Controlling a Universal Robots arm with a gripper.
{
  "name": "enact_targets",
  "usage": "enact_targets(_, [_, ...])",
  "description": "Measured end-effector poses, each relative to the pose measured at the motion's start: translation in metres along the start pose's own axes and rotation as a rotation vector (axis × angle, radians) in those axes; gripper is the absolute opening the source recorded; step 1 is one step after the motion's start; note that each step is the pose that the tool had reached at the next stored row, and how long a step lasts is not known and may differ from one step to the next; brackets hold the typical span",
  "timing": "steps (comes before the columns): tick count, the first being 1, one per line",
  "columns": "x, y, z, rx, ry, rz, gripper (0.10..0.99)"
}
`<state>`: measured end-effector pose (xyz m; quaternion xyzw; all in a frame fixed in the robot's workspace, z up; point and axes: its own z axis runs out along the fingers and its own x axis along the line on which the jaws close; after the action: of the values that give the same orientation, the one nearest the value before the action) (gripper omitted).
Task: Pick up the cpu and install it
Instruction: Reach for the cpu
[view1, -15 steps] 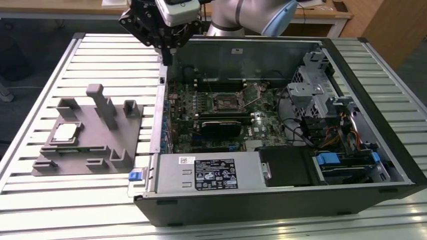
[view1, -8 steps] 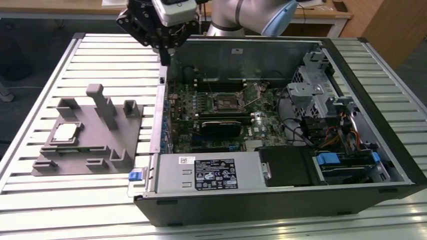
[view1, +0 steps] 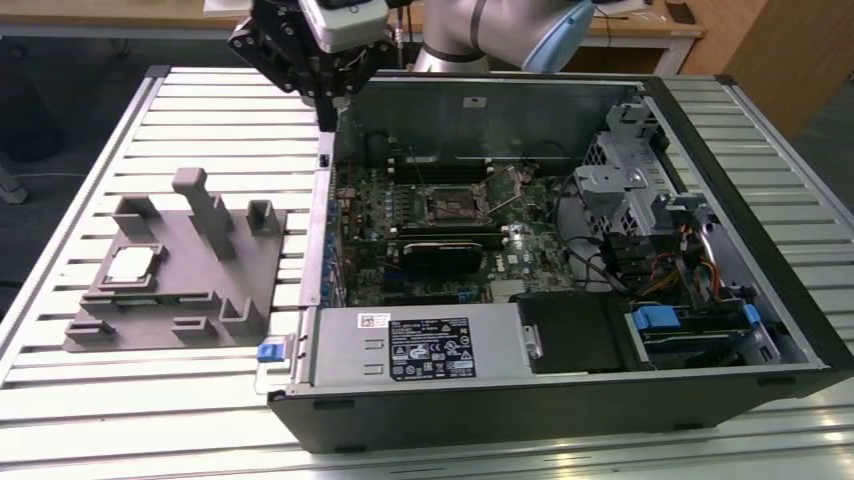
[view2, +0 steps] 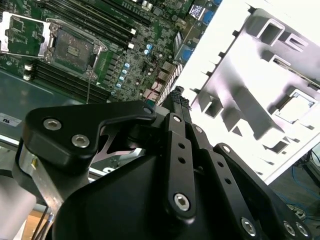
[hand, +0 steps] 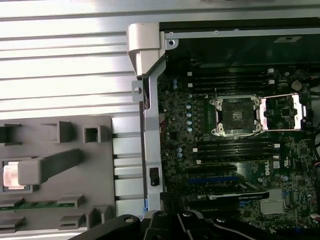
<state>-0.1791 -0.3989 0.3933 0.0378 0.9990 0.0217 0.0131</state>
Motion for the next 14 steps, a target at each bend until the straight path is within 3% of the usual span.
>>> enact_targets(14, [0.0043,-0.0003,-0.0001,0.000,-0.0001,0.000,0.106])
